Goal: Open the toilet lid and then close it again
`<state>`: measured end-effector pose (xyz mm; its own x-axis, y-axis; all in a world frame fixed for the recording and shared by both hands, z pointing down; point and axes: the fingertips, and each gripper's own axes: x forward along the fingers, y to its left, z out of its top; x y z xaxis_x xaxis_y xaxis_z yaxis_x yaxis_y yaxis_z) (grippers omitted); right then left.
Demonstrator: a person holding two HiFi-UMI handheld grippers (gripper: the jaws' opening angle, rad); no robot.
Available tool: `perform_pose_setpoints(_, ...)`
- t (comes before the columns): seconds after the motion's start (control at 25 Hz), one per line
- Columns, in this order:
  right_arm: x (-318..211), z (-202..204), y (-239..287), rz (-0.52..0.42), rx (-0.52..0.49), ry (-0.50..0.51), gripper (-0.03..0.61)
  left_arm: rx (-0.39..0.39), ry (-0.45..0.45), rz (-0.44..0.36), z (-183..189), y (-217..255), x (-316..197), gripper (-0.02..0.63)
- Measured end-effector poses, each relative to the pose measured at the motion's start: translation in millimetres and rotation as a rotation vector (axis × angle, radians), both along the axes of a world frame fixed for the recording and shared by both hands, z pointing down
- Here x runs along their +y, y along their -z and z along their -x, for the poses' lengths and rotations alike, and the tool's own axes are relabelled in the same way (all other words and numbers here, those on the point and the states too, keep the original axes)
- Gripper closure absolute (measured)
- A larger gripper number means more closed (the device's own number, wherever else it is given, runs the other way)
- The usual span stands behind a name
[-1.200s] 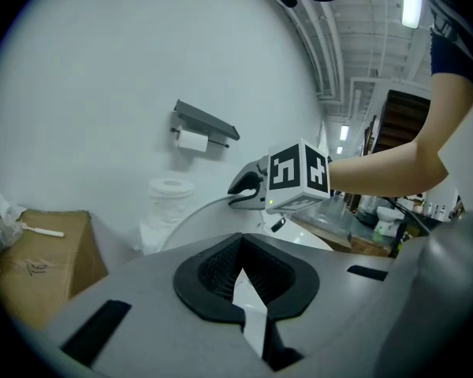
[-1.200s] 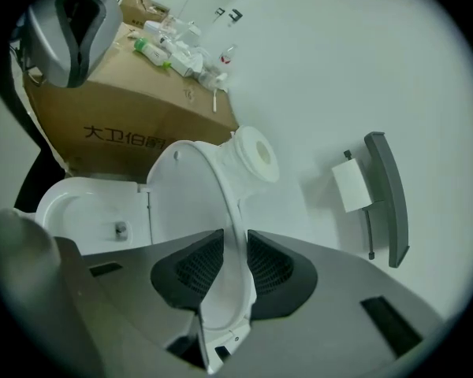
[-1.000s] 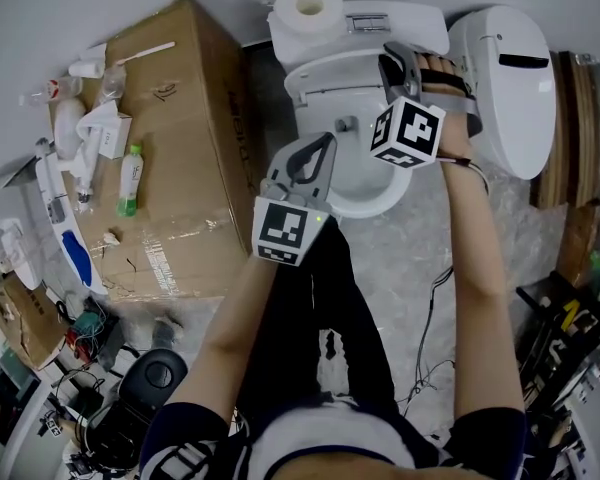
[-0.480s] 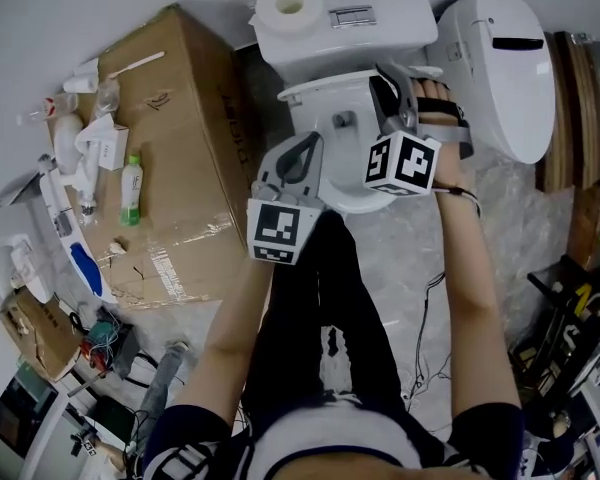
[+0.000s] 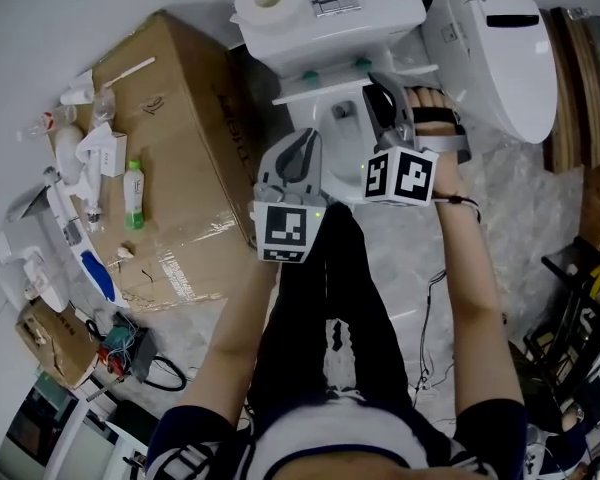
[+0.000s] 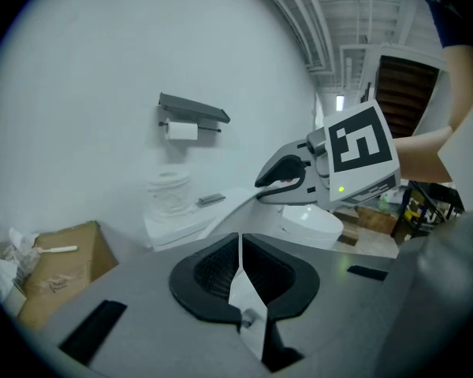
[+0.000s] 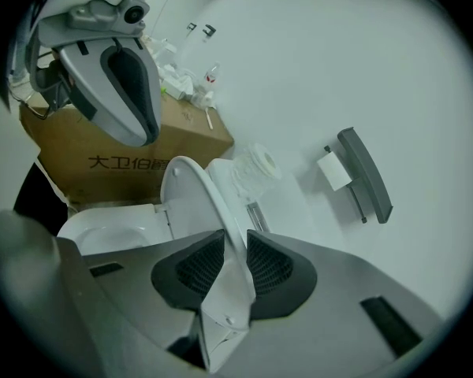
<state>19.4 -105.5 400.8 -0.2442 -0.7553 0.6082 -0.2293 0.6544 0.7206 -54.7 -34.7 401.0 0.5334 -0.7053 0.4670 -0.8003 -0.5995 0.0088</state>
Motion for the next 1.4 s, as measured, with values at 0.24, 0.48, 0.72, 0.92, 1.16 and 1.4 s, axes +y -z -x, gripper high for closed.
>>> perform_pose_setpoints(0.24,23,-3,-5,0.005,-0.021,-0.025,0.494,-0.061,-0.027,0.031,-5,-11,3,0.539)
perform_pose_setpoints(0.48,40,-5,-10,0.015,-0.033,-0.047,0.494,-0.134,-0.031,0.032,-10,-20,8,0.528)
perform_pose_setpoints(0.72,54,-8,-15,0.028,-0.037,-0.049,0.494,-0.457,-0.128,-0.124,-17,-30,9,0.483)
perform_pose_setpoints(0.92,65,-10,-19,0.043,-0.048,-0.050,0.494,-0.554,-0.187,-0.143,-27,-42,11,0.483)
perform_pose_setpoints(1.16,78,-12,-23,0.063,-0.070,-0.049,0.493,-0.564,-0.182,-0.122,-29,-49,10,0.483)
perform_pose_setpoints(1.4,90,-14,-29,0.094,-0.079,-0.052,0.492,-0.510,-0.183,-0.083,-29,-54,20,0.518)
